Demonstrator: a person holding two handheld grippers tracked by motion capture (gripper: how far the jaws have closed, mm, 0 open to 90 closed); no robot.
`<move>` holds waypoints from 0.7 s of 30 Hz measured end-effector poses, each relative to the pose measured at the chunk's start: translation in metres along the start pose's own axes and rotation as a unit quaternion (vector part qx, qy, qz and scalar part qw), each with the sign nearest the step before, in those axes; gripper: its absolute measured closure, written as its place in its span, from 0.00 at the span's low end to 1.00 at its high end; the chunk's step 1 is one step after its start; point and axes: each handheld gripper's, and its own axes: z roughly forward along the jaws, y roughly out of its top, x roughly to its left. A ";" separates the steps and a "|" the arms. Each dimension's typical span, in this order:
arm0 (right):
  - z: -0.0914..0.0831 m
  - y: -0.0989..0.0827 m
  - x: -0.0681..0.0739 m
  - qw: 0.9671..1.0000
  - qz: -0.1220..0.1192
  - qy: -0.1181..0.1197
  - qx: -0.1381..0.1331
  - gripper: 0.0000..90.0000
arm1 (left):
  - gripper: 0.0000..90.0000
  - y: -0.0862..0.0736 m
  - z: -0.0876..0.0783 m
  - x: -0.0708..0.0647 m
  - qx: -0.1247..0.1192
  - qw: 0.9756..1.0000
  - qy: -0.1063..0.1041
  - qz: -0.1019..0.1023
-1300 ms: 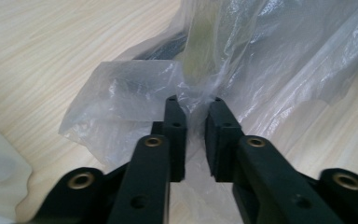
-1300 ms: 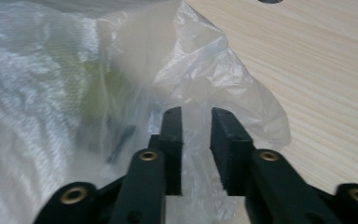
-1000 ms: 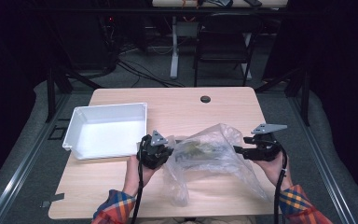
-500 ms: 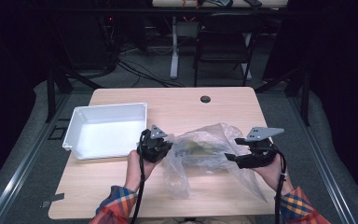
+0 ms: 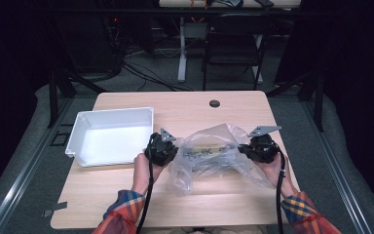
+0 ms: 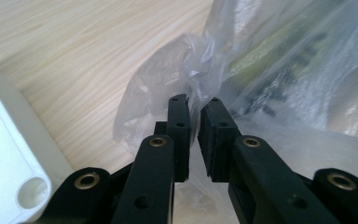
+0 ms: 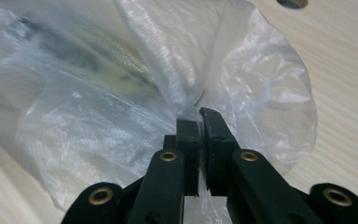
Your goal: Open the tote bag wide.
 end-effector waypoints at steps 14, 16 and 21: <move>0.040 -0.011 -0.012 0.998 0.027 -0.015 0.063 0.97 | 0.92 -0.017 0.036 0.011 0.080 0.996 0.033 0.012; 0.044 -0.013 -0.011 0.997 0.023 -0.015 0.073 0.97 | 0.92 -0.020 0.041 0.012 0.095 0.995 0.019 0.009; 0.047 -0.018 -0.007 0.996 0.016 0.008 0.090 0.98 | 0.95 -0.025 0.046 0.010 0.103 0.994 -0.024 0.002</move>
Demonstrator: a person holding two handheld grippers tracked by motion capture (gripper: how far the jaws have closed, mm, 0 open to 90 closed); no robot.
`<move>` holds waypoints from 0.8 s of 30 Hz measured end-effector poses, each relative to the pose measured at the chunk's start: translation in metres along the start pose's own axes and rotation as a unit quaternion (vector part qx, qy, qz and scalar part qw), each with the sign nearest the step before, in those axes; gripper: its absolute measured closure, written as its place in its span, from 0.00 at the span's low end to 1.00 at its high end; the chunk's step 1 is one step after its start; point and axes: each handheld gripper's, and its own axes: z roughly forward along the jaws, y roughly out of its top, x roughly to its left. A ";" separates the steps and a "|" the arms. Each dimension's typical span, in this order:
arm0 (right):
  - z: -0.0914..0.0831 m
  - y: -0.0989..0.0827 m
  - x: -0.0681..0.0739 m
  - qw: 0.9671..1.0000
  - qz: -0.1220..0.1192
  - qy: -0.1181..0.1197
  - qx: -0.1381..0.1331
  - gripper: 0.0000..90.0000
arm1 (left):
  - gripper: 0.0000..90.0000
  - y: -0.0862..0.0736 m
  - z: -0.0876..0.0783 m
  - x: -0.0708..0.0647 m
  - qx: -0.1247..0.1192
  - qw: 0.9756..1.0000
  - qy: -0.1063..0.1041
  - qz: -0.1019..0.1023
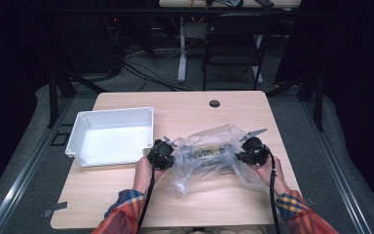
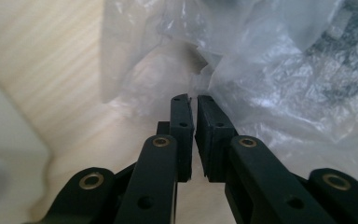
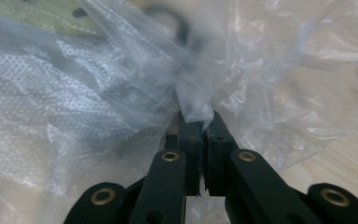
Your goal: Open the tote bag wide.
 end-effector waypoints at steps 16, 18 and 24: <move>-0.020 -0.004 0.007 0.999 -0.001 0.031 -0.028 0.98 | 0.58 -0.009 -0.045 -0.003 -0.015 0.999 -0.032 -0.006; -0.025 -0.003 0.008 0.999 0.001 0.026 -0.042 0.98 | 0.47 -0.010 -0.057 -0.005 -0.035 0.999 -0.031 -0.010; -0.045 0.001 0.009 0.997 0.000 0.020 -0.073 0.97 | 0.37 -0.006 -0.082 -0.028 -0.074 0.997 -0.035 0.003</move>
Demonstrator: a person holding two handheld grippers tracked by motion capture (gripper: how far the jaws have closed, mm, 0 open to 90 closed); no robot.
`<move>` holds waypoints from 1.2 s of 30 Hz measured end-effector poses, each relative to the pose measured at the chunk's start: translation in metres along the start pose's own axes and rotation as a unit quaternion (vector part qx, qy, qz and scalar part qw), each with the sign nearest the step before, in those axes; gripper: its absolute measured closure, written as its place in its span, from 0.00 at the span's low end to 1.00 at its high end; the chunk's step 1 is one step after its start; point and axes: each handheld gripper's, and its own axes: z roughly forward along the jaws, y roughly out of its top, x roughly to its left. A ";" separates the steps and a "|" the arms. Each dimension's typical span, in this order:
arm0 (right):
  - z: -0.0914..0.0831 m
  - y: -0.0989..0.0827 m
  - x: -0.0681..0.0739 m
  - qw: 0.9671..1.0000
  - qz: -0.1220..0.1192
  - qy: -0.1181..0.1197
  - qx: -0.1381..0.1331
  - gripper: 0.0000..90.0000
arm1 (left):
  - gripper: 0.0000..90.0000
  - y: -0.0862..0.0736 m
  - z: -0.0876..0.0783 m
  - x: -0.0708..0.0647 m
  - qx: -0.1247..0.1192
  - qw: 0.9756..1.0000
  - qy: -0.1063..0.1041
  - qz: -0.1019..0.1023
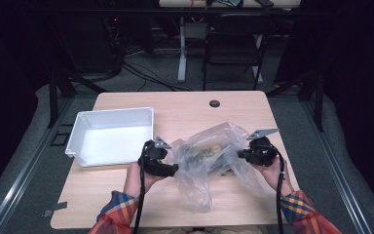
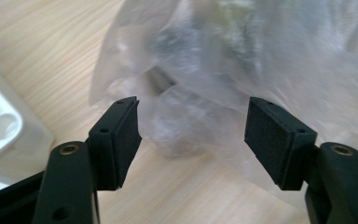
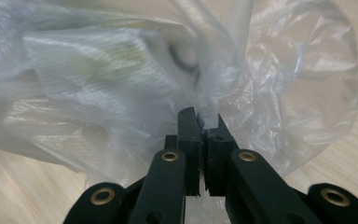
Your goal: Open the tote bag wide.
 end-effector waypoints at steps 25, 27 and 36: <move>-0.008 0.012 0.011 0.999 -0.024 -0.009 -0.036 0.97 | 0.80 -0.002 0.018 -0.019 -0.005 1.000 -0.013 0.004; -0.008 0.012 0.010 0.999 -0.024 -0.008 -0.033 0.96 | 0.92 0.000 0.020 -0.017 -0.008 1.000 -0.005 0.013; -0.012 0.016 -0.002 0.999 -0.005 -0.018 -0.042 0.94 | 0.99 0.015 0.015 0.010 -0.041 0.996 0.078 0.003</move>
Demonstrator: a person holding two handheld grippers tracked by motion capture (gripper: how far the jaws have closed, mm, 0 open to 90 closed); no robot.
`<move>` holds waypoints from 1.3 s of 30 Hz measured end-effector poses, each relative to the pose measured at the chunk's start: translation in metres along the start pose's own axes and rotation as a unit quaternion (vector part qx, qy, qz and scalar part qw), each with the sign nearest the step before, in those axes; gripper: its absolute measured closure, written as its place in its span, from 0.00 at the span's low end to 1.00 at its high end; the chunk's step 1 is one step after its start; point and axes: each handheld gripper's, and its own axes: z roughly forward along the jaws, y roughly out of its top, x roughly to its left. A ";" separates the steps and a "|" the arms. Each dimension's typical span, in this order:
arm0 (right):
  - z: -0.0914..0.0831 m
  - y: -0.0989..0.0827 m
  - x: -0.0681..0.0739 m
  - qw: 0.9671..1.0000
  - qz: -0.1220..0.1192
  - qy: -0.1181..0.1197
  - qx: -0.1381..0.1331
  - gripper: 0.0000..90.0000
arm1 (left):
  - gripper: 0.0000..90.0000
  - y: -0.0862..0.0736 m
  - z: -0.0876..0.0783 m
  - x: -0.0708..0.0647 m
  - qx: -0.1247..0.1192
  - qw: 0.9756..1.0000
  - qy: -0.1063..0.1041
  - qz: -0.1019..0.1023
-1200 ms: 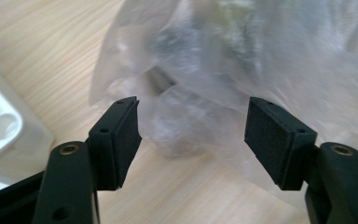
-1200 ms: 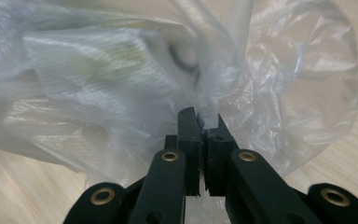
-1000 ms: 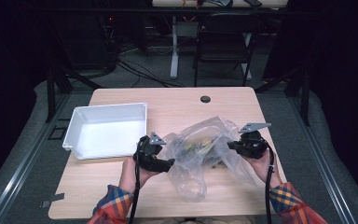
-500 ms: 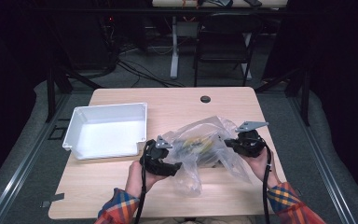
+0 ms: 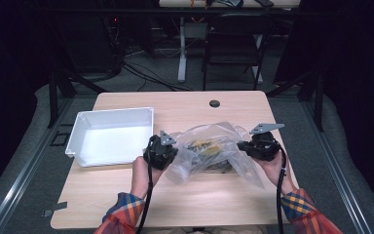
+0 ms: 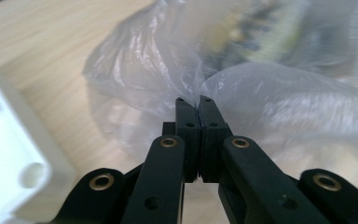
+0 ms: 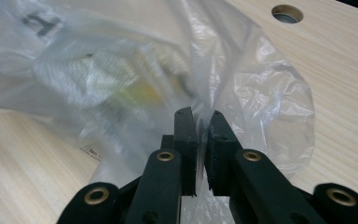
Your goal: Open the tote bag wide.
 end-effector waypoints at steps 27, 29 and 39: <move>0.057 -0.020 -0.005 0.991 -0.009 0.004 0.130 0.99 | 1.00 -0.032 0.060 0.010 0.151 0.988 -0.029 0.021; 0.059 -0.020 -0.005 0.991 -0.014 -0.001 0.133 0.98 | 1.00 -0.031 0.063 0.010 0.145 0.989 -0.001 0.028; 0.036 -0.011 -0.007 0.994 -0.032 -0.019 0.100 0.67 | 0.99 -0.031 0.070 0.014 0.131 0.991 -0.018 -0.001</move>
